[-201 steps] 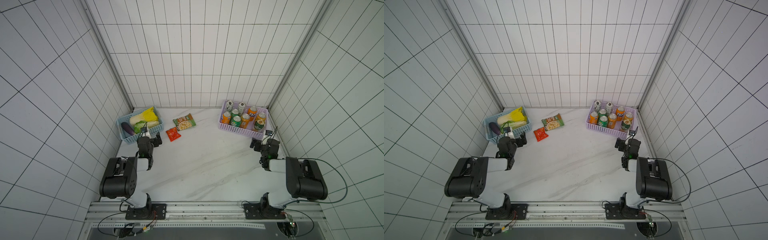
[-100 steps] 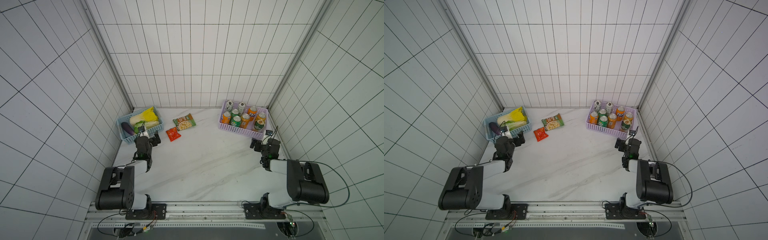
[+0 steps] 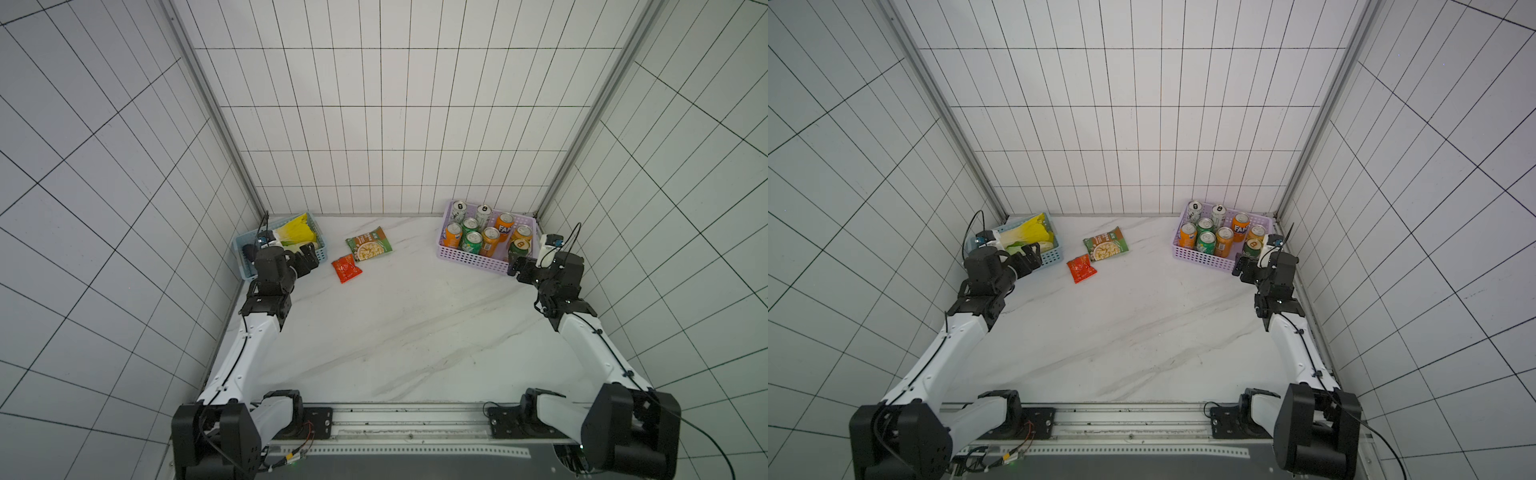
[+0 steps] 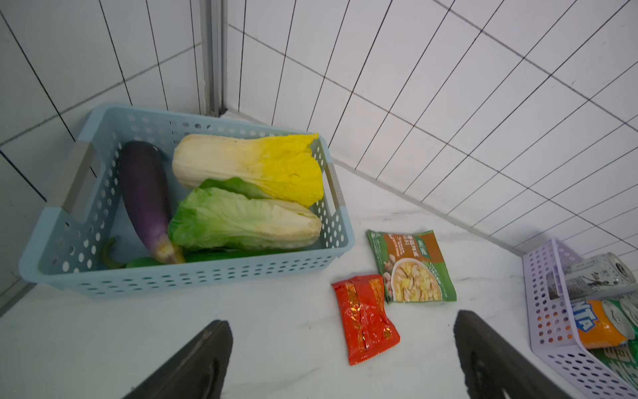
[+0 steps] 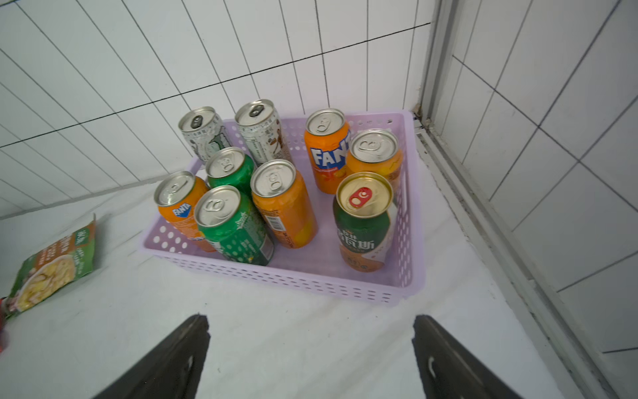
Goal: Take out the drinks from the basket
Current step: Move the basket to the center of the board.
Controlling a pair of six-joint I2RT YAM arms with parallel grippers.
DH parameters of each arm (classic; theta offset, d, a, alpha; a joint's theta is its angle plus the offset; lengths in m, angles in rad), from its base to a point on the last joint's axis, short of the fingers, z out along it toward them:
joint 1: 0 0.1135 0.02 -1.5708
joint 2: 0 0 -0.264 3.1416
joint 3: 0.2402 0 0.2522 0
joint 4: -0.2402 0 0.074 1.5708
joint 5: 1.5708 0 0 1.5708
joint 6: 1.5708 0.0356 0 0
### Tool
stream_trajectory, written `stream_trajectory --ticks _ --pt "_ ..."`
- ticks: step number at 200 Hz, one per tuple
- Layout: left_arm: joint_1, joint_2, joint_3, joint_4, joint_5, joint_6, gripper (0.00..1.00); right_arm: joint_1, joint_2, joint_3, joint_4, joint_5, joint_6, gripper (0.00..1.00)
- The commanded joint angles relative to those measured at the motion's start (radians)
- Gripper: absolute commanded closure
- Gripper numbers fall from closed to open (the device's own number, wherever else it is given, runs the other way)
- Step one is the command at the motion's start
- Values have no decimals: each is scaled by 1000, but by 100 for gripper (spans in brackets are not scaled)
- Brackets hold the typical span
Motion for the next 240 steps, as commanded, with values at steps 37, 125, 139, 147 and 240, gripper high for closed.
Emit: stream_trajectory --ticks 37,125,139,147,240 --pt "1 5 -19 -79 212 -54 2 225 174 233 -293 -12 -93 12" --pt "1 2 -11 -99 266 -37 2 417 664 757 -536 61 -229 22" --pt "2 -4 -17 -99 255 -36 2 430 727 834 -572 72 -246 24" --pt "1 -5 -19 -100 253 -35 2 437 759 876 -590 79 -257 26" --pt "2 5 -16 -96 243 -30 2 468 1029 1153 -670 102 -293 42"
